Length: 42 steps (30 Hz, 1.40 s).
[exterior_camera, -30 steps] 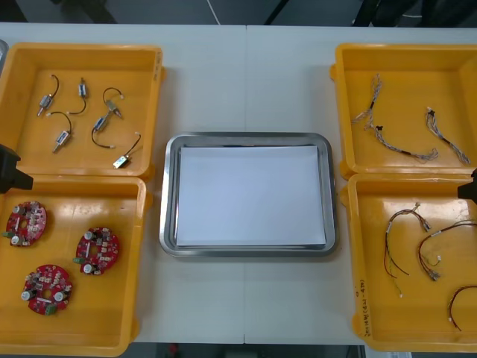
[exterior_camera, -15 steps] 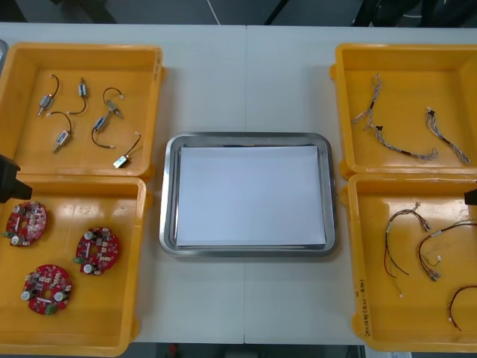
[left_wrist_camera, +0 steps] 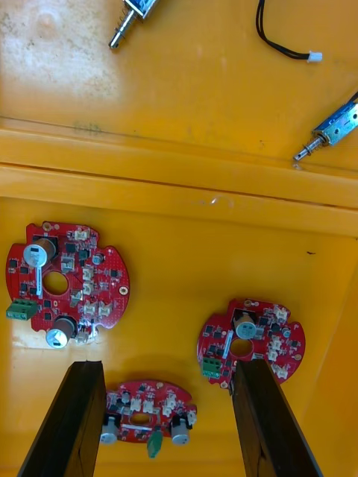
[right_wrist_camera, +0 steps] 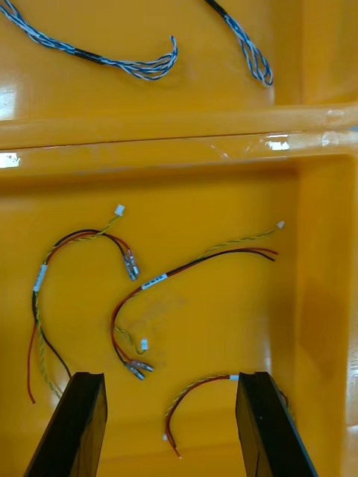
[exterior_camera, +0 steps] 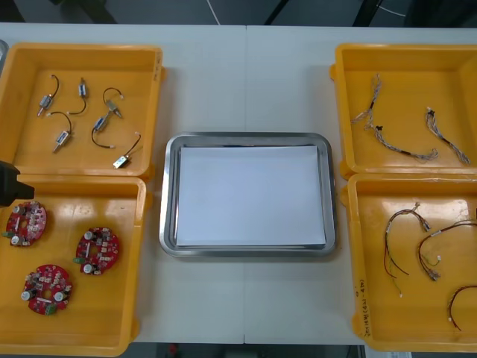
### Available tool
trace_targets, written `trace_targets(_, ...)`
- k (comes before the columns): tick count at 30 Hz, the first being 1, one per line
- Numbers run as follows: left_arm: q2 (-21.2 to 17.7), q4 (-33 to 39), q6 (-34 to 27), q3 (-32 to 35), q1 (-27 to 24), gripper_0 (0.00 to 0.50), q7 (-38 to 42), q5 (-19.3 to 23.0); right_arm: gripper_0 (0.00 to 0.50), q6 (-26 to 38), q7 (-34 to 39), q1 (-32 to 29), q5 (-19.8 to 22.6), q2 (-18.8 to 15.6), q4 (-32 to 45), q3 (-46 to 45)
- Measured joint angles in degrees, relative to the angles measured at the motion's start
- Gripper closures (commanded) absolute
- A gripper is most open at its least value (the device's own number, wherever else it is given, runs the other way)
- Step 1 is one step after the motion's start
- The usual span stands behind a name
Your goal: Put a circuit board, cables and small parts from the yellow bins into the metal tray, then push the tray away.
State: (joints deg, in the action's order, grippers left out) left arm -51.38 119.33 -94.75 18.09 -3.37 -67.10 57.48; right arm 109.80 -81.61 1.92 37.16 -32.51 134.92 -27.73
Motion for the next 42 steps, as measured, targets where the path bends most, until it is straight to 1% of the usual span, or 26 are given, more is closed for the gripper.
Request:
trace_targets(4, -2.05, -0.01, 3.47, -0.03, 2.50, 0.000, -0.15, 1.17, 0.000, 0.00, 0.50, -0.08, 3.42, 0.00, 0.30, -0.68)
trace_targets(8, -4.29, -0.58, 5.68, -0.04, 4.38, 0.000, -0.95, 3.09, 0.000, 0.00, 0.50, -0.13, 5.12, 0.00, 1.24, -1.57)
trace_targets(13, -7.50, -5.31, 10.43, -0.21, 6.39, 0.000, -6.38, 8.81, 0.000, 0.00, 0.50, -0.45, 5.33, 0.00, 1.37, -2.09)
trace_targets(20, -10.80, -11.23, 15.14, -2.92, 7.43, 0.000, -20.44, 13.44, 0.000, 0.00, 0.51, -1.97, 5.37, 0.00, 1.81, -3.72)
trace_targets(26, -13.60, -15.89, 20.33, -6.94, 7.50, 0.000, -21.65, 17.76, 0.000, 0.00, 0.91, -5.80, 4.61, 0.01, 3.13, -5.82)
trace_targets(29, -15.02, -18.02, 23.16, -9.33, 7.50, 0.000, -21.68, 19.43, 0.000, 0.00, 3.00, -7.08, 4.34, 0.13, 3.33, -7.23)
trace_targets(33, -15.96, -19.81, 24.29, -11.00, 7.50, 0.000, -23.10, 21.20, 0.000, 0.00, 3.48, -7.76, 4.35, 1.21, 3.36, -9.75)
trace_targets(38, -16.66, -20.39, 25.38, -12.37, 7.52, 0.000, -28.94, 21.35, 0.000, 0.00, 3.58, -7.78, 3.90, 3.68, 3.46, -11.68)
trace_targets(42, -17.24, -20.42, 27.20, -14.40, 7.52, 0.000, -30.53, 21.34, 0.000, 0.00, 4.21, -7.79, 2.70, 5.95, 3.50, -11.76)
